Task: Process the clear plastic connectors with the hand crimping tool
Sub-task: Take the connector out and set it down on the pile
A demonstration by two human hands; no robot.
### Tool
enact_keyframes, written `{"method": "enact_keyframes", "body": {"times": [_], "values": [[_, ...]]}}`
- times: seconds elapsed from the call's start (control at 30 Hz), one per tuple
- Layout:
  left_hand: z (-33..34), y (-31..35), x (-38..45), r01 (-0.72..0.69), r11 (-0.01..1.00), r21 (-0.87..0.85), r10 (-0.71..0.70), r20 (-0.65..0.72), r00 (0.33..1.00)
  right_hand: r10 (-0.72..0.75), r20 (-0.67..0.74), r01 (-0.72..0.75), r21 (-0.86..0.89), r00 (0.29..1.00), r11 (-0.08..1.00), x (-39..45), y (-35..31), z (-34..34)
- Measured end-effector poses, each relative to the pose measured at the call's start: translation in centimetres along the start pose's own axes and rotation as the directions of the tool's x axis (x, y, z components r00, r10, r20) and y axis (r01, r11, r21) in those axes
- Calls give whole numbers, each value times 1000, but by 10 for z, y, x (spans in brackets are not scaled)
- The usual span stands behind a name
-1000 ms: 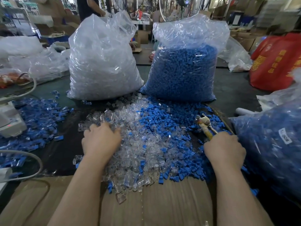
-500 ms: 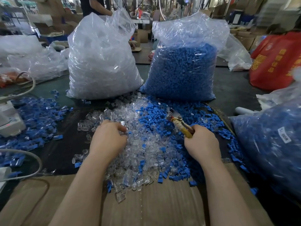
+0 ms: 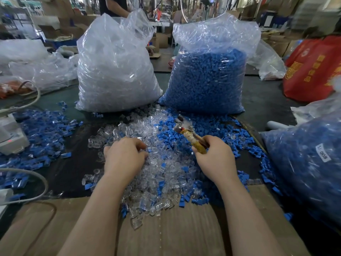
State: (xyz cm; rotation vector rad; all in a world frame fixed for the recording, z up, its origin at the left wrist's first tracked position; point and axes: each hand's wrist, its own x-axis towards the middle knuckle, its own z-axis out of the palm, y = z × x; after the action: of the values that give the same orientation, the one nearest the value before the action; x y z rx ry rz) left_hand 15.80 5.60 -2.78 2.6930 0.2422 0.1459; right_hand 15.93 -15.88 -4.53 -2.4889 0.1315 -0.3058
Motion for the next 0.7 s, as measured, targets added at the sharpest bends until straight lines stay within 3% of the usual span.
{"method": "enact_keyframes", "body": {"times": [0.2, 0.47, 0.7], "values": [[1, -1, 1, -20, 998, -59, 20, 0, 1000, 8, 43, 0, -190, 999, 982, 1, -5, 7], [2, 2, 0, -57, 996, -73, 55, -36, 998, -4, 40, 9, -138, 999, 990, 1, -6, 8], [-1, 4, -2, -23, 906, -423, -2, -58, 998, 16, 3, -17, 35, 1000, 999, 1, -5, 3]]}}
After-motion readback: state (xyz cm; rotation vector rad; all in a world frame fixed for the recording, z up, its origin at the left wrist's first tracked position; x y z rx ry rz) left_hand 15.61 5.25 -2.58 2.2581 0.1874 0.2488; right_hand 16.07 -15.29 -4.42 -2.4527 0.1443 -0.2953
